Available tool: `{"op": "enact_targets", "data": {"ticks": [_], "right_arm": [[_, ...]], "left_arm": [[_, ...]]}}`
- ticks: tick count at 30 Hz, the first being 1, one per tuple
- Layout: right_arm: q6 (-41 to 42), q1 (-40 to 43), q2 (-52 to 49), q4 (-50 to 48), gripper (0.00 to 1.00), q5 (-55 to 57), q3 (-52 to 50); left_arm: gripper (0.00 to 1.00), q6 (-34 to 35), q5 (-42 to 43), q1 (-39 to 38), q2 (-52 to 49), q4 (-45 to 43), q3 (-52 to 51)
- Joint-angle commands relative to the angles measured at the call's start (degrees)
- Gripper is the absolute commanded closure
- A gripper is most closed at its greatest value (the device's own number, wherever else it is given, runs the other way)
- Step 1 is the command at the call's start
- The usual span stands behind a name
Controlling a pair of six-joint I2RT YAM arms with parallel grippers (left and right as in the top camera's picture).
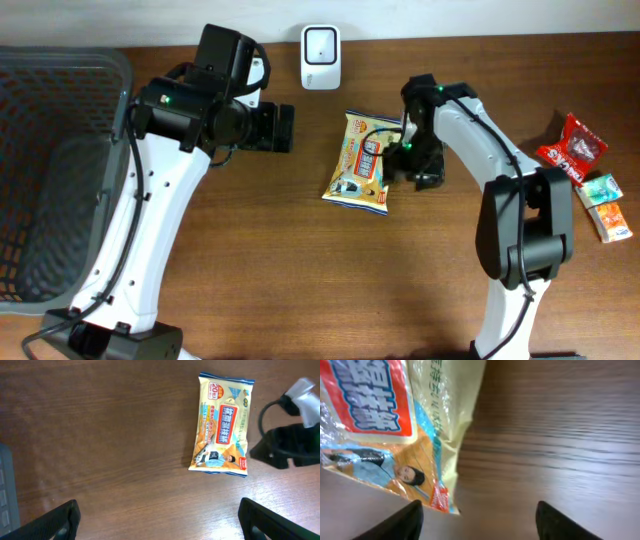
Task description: Scan the item barcode
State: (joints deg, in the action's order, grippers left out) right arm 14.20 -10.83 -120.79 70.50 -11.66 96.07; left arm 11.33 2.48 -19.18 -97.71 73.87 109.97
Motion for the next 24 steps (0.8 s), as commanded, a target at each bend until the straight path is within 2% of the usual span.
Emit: {"op": "enact_targets", "data": {"ticks": [1,2,3,4,5,6,7,13,14,15,17,19,20,21,24], "right_arm": [[-1.4,0.0,2.2,2.1,0.21,1.7,6.8],[-2.0,-0.9,2.2,-1.0,0.15,-2.0,7.0],[-1.9,-2.0,2.1,-4.0,0.14,-3.3,6.6],[-1.6,-3.5,2.0,-7.7,0.14,-1.5,5.5],[2.2,-4.3,1.3,-8.4,0.12,3.7,5.2],[5.8,-4.3,0.4,-8.4,0.06,6.4,4.9],[6.1,-4.1,-0.5,-8.6,0.00,5.9,4.6],[6.0,-4.2,-8.7,-11.6,0.00,1.5,4.3],[6.0,-4.2,-10.1,-13.2,0.09,0.7,4.3],[6.0,-4.2,-10.7,-14.0,0.24,0.7,4.3],[5.6,-4.2,-10.8,-15.6,0.96,0.7,4.3],[5.6,-3.4,-10.4,-14.6,0.96,-0.8,4.9],[5.6,-2.2,-10.0,-11.9,0.96,-6.4,7.0],[2.8,-0.3,-9.4,-8.6,0.96,-17.6,10.3],[2.9,5.1,-7.8,-5.9,0.96,-48.2,14.3]], "left_arm": [[0.01,-0.7,-0.4,-0.2,0.6,-0.1,0.2],[0.01,-0.7,-0.4,-0.2,0.6,-0.1,0.2],[0.01,-0.7,-0.4,-0.2,0.6,-0.1,0.2],[0.01,-0.7,-0.4,-0.2,0.6,-0.1,0.2],[0.01,-0.8,-0.4,-0.2,0.6,-0.1,0.2],[0.01,-0.7,-0.4,-0.2,0.6,-0.1,0.2],[0.01,-0.7,-0.4,-0.2,0.6,-0.1,0.2],[0.01,-0.7,-0.4,-0.2,0.6,-0.1,0.2],[0.01,-0.8,-0.4,-0.2,0.6,-0.1,0.2],[0.01,-0.7,-0.4,-0.2,0.6,-0.1,0.2],[0.01,-0.8,-0.4,-0.2,0.6,-0.1,0.2],[0.01,-0.7,-0.4,-0.2,0.6,-0.1,0.2],[0.01,-0.7,-0.4,-0.2,0.6,-0.1,0.2],[0.01,-0.7,-0.4,-0.2,0.6,-0.1,0.2],[0.01,-0.7,-0.4,-0.2,0.6,-0.1,0.2]]}}
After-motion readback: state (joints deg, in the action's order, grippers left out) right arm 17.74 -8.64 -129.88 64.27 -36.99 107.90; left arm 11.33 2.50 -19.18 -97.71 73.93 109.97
